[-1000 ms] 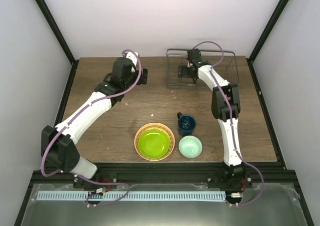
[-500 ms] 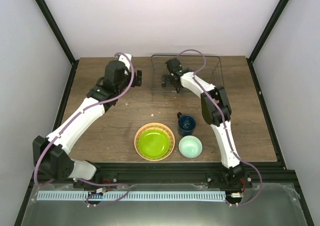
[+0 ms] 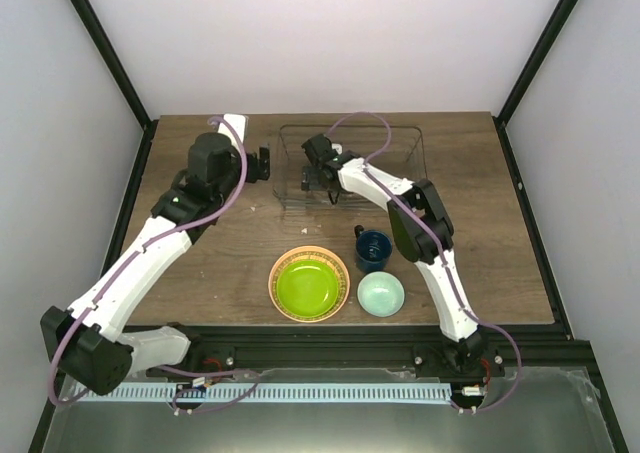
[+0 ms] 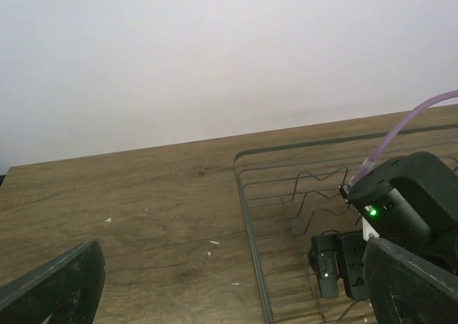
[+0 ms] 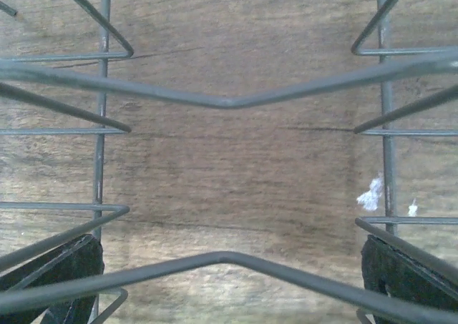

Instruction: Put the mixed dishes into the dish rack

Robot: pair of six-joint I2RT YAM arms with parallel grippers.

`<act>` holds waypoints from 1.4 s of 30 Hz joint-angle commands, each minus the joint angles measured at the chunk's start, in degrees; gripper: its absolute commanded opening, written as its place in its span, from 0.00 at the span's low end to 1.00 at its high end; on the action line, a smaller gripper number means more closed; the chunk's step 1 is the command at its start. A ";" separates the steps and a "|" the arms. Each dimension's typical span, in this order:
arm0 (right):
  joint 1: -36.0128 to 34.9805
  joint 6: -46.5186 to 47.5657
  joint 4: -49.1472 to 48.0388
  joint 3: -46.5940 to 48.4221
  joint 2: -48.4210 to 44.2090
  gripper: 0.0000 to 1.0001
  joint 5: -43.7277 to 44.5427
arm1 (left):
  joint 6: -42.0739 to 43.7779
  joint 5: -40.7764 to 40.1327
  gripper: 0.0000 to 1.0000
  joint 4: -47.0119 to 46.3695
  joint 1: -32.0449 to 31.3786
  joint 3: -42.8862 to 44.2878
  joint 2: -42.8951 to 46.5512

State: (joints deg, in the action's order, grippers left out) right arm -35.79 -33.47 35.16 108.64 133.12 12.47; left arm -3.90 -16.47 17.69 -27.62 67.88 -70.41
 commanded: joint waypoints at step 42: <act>-3.67 11.10 14.63 8.92 -21.03 1.00 15.50 | -2.04 -0.86 1.00 7.82 1.34 0.26 1.03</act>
State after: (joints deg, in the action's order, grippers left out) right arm -39.72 -26.96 49.10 117.71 120.81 22.13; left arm -4.78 -18.96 23.70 -26.59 66.37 -69.04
